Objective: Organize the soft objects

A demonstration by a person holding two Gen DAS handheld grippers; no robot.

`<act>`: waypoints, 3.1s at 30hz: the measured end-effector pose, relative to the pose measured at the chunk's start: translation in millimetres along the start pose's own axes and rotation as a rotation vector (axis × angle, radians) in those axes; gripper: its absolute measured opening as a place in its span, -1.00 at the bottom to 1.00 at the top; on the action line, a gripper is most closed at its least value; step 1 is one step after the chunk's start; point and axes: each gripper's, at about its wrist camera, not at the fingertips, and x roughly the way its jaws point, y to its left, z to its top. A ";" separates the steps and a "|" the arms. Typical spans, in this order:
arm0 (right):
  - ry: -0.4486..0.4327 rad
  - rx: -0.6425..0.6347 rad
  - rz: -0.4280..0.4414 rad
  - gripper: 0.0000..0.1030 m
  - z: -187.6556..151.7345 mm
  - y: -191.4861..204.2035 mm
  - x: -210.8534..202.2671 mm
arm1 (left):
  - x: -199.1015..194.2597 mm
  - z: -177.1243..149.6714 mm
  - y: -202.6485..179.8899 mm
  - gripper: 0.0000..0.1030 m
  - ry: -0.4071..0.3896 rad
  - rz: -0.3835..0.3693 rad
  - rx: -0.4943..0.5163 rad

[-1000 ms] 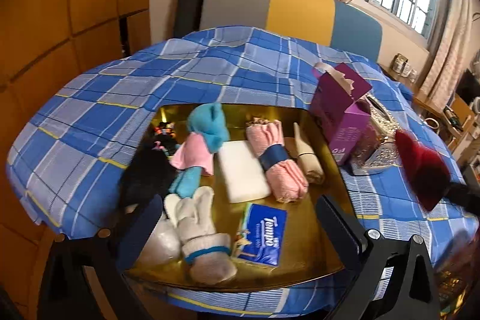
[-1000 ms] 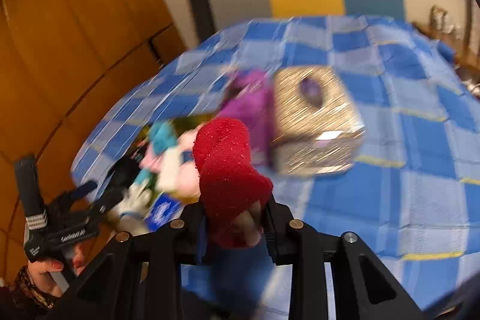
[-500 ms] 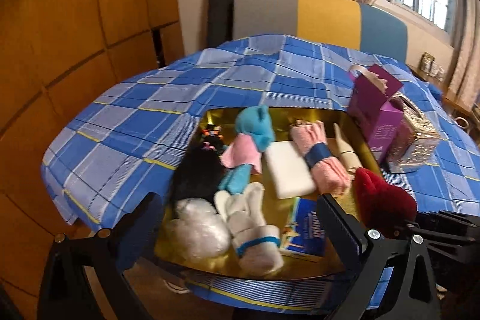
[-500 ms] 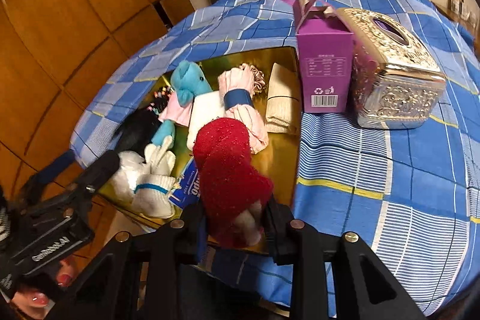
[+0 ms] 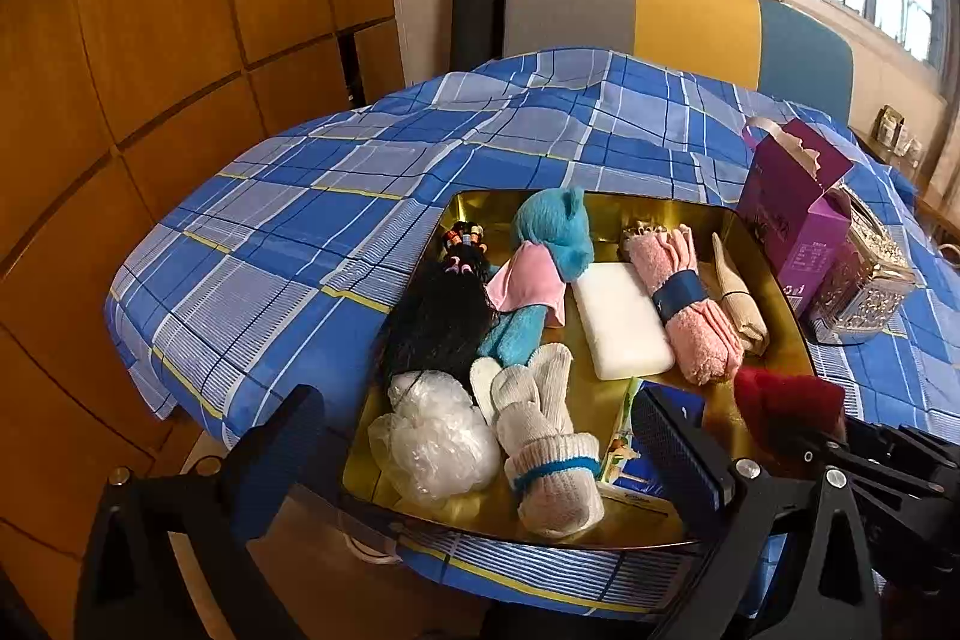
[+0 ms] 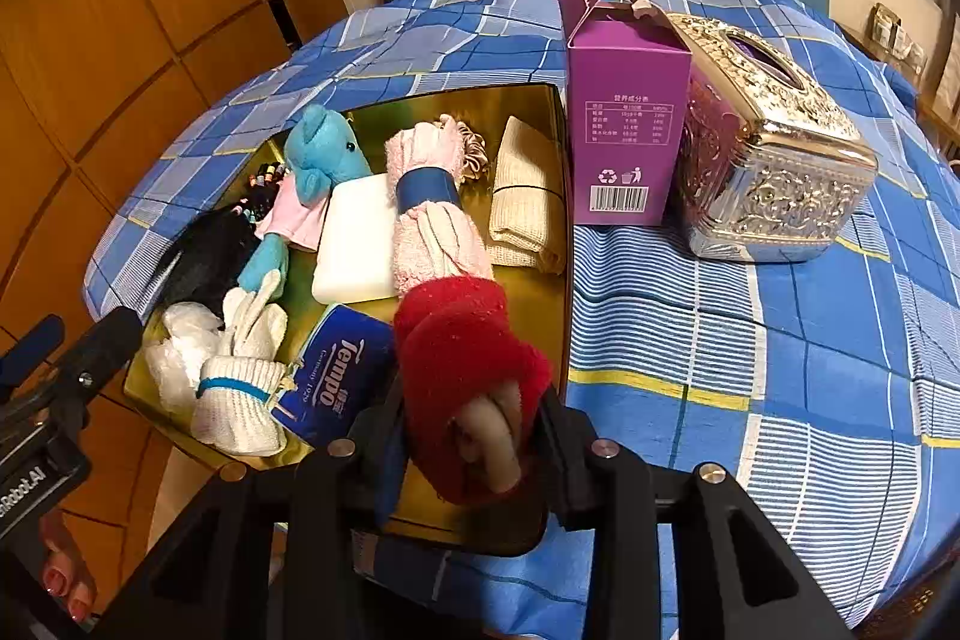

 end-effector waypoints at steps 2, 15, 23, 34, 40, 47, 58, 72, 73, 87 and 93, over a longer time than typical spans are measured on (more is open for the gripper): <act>-0.008 -0.008 -0.002 -0.28 -1.0 0.9 -2.5 | 2.4 -0.6 -1.6 0.99 0.018 0.009 0.000; -0.115 -0.039 -0.013 -0.23 7.3 3.1 -31.1 | 7.3 -4.7 -2.0 0.99 0.050 0.003 -0.044; -0.105 -0.045 -0.027 -0.23 6.0 2.8 -31.2 | 10.4 -5.8 -2.2 0.99 0.083 -0.005 -0.058; -0.086 -0.044 -0.033 -0.23 4.9 0.3 -29.2 | 11.4 -7.0 -5.4 0.99 0.088 0.029 -0.040; -0.112 -0.036 -0.042 -0.09 6.8 -8.6 -44.2 | 2.0 -2.2 -8.5 0.99 0.084 0.017 -0.024; -0.198 -0.060 -0.057 0.44 7.4 -10.4 -78.1 | -23.3 -0.5 -12.1 0.99 0.052 0.027 -0.030; -0.244 -0.054 -0.087 0.44 -7.4 0.2 -101.6 | -63.6 2.9 -11.1 0.99 0.020 -0.005 -0.063; -0.213 -0.050 -0.138 0.44 -11.0 13.5 -117.1 | -75.6 -11.1 -12.3 0.99 0.054 0.089 -0.019; -0.214 -0.050 -0.138 0.44 -11.5 14.5 -117.4 | -76.3 -11.1 -10.8 0.99 0.053 0.092 -0.022; -0.225 -0.056 -0.155 0.44 -10.7 16.2 -123.2 | -83.9 -8.4 -6.9 0.99 0.050 0.065 -0.035; -0.219 -0.052 -0.163 0.44 -10.6 14.6 -121.3 | -82.9 -7.6 -4.2 0.99 0.060 0.064 -0.046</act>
